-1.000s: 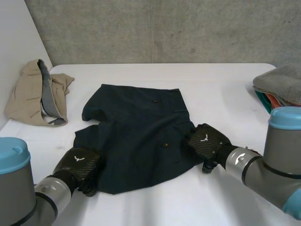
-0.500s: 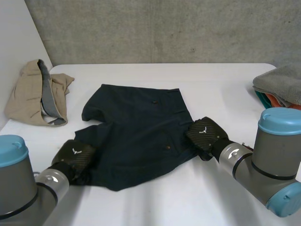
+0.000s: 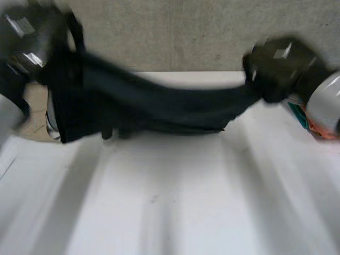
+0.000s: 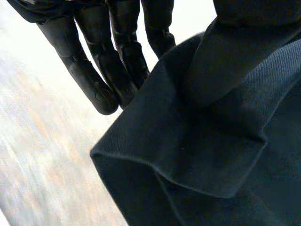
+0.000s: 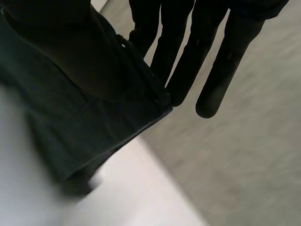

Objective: Fold the laundry.

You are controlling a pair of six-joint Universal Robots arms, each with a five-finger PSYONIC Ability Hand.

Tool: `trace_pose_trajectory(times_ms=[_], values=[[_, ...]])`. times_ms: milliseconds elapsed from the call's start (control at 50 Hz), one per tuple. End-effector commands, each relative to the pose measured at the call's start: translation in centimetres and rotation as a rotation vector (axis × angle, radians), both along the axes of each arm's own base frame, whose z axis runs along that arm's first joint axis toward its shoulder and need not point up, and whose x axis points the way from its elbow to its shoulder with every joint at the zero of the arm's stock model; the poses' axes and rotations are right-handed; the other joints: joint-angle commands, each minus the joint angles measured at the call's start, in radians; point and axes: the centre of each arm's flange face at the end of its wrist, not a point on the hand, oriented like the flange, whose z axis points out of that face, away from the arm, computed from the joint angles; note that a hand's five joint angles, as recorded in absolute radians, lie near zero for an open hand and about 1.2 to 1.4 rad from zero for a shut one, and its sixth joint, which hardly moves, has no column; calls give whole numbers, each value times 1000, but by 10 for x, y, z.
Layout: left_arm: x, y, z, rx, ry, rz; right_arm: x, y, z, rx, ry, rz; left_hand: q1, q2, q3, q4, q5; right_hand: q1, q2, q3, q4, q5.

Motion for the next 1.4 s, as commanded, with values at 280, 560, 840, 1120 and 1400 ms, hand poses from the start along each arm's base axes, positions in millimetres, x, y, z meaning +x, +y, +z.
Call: trace_pose_trajectory(times_ms=[280, 560, 840, 1120, 1400], values=[[-40, -133, -3, 74, 105, -35, 14, -96, 17, -68, -218, -155, 273, 198, 208, 199, 226, 310, 236, 223, 202, 218], [-93, -234, -110, 63, 65, -26, 50, -182, -101, -280, -105, -363, -949, -1024, -1014, -1023, -996, -912, -986, -999, -1019, -1004], [-71, -109, -110, 337, -110, 79, 2, -93, -108, 230, 134, -213, -949, -1024, -1014, -1023, -996, -912, -986, -999, -1019, -1004], [-40, 63, -200, 588, -444, -130, -39, -12, -179, 551, 267, 7, -563, -639, -628, -637, -611, -568, -642, -655, -676, -660], [-38, 30, -245, 605, -472, -40, -35, -25, -222, 305, 214, 10, -725, -800, -790, -799, -772, -571, -645, -658, -679, -663]])
